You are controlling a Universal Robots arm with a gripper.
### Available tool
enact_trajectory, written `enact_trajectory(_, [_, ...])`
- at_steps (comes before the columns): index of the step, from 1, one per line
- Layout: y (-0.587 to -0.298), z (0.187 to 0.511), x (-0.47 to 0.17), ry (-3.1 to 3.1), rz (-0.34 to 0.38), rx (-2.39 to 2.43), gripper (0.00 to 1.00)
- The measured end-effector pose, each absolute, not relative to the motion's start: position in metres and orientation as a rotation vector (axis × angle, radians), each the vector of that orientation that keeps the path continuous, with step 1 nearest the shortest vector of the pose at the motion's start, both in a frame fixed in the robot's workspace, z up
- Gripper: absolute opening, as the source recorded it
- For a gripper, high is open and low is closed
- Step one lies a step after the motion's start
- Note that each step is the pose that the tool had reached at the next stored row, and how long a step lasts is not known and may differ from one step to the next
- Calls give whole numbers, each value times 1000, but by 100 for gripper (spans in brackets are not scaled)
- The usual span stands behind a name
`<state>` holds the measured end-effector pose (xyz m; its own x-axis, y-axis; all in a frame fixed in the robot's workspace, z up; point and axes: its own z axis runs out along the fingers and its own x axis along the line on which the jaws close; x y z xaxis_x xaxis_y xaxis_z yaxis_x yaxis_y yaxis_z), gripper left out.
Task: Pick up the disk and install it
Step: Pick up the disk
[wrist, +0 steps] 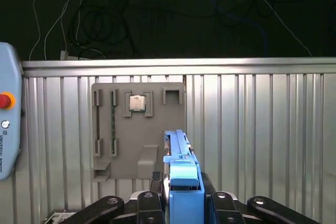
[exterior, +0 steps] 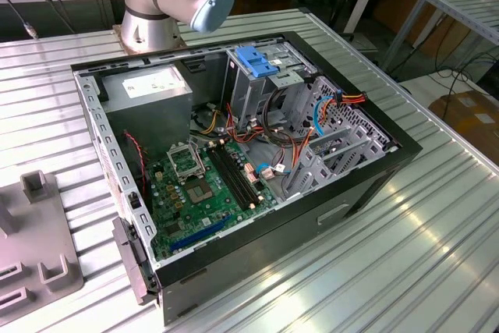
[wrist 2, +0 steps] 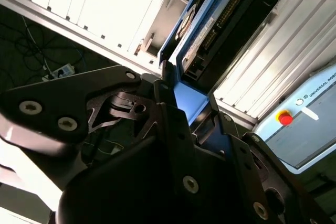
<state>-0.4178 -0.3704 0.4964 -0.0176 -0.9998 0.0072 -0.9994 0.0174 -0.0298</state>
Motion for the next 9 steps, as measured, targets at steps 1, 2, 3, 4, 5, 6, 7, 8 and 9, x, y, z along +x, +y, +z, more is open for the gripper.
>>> enact_trajectory(1, [-370,496,-415,2229,-41,-2191,36])
enact_trajectory(2, [-370,496,-413,2229,-41,-2191,36])
enact_trajectory(3, [-370,496,-409,2229,-41,-2191,36])
enact_trajectory(4, [-370,496,-406,2229,-41,-2191,36])
enact_trajectory(5, [-370,496,-401,2230,-41,-2191,36])
enact_trajectory(6, [-370,496,-398,2229,-41,-2191,36])
enact_trajectory(7, [-370,497,-395,2230,-41,-2191,36])
enact_trajectory(8, [-370,497,-388,2230,-41,-2191,36])
enact_trajectory(9, [-370,496,-383,2229,-41,-2191,36])
